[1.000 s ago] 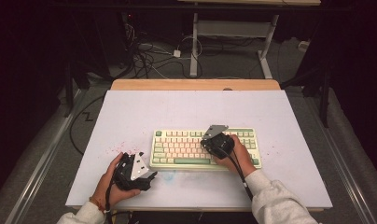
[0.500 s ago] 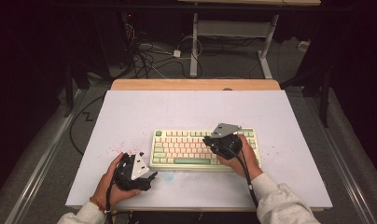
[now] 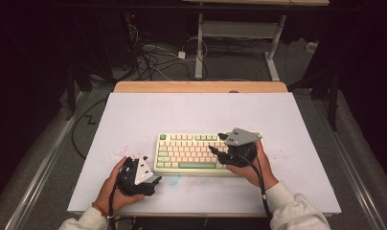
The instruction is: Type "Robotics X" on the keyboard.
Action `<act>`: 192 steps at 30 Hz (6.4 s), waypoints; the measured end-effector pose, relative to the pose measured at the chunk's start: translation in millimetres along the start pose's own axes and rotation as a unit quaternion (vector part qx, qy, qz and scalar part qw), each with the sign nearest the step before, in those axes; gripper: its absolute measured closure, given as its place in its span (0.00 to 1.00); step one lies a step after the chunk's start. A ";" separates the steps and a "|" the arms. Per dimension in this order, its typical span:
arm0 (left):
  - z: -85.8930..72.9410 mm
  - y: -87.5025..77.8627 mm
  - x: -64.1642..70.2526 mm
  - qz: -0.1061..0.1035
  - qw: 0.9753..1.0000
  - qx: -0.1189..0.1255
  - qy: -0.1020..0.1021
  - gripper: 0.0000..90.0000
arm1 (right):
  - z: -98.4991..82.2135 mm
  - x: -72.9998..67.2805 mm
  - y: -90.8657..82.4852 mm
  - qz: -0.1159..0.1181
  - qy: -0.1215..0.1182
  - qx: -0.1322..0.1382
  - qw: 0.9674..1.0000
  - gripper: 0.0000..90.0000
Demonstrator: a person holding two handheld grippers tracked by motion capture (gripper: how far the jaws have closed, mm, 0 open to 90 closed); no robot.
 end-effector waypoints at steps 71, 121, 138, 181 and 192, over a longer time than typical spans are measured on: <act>101.0 27.7 0.1 -0.141 0.990 0.009 -0.010 0.96 | -107.7 17.7 -95.5 -0.114 0.014 -0.046 0.992 0.27; 101.2 44.1 0.1 -0.109 0.994 -0.015 0.013 0.93 | -108.8 14.7 -93.0 -0.106 -0.004 -0.053 0.993 0.27; 96.6 37.2 -4.0 -0.095 0.995 -0.015 0.018 0.93 | -108.8 14.9 -93.0 -0.105 -0.003 -0.054 0.993 0.27; 85.0 53.0 -24.3 -0.099 0.994 -0.026 -0.023 0.95 | -85.7 8.5 -81.3 -0.087 -0.008 -0.038 0.995 0.27; 87.5 44.1 -23.6 -0.079 0.997 -0.010 -0.011 0.93 | -87.7 4.9 -80.5 -0.087 -0.015 -0.046 0.995 0.27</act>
Point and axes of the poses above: each handheld gripper's, and its own axes: y roughly forward along the jaws, z roughly out of its top, x roughly to its right, the point moved 3 cm from there along y, roughly forward along the jaws, and after that the axes turned 9 degrees about -z, right-handed, at the moved point
